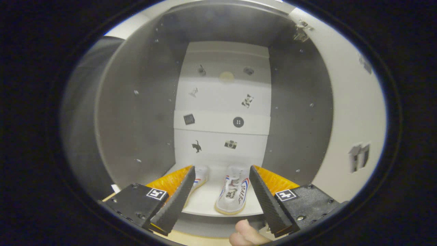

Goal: Open the shoe cabinet door, grab the shoes and put them into the shoe cabinet, then close the shoe cabinet door.

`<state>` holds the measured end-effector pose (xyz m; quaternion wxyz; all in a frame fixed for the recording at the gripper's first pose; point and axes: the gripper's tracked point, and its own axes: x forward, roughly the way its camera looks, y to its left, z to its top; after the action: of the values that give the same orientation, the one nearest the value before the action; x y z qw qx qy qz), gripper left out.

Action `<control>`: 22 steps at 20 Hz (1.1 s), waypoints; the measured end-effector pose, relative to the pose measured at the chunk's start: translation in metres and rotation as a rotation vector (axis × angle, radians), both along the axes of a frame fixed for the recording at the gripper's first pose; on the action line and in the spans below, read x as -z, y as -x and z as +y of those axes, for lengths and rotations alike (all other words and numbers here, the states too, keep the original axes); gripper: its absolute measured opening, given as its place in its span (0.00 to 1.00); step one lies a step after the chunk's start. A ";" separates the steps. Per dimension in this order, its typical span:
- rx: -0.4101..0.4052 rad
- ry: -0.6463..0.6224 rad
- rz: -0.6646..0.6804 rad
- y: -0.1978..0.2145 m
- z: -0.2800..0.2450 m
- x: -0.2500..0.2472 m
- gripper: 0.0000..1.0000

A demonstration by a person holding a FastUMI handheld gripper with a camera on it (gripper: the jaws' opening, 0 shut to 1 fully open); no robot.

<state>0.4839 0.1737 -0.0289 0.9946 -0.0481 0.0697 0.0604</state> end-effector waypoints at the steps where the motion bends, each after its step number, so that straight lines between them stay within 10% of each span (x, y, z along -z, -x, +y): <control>1: -0.004 -0.009 -0.018 0.018 0.002 -0.013 1.00; 22: -0.026 0.010 -0.106 0.382 -0.082 -0.179 1.00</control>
<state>0.1024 0.0917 0.1506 0.9957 -0.0572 0.0165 0.0706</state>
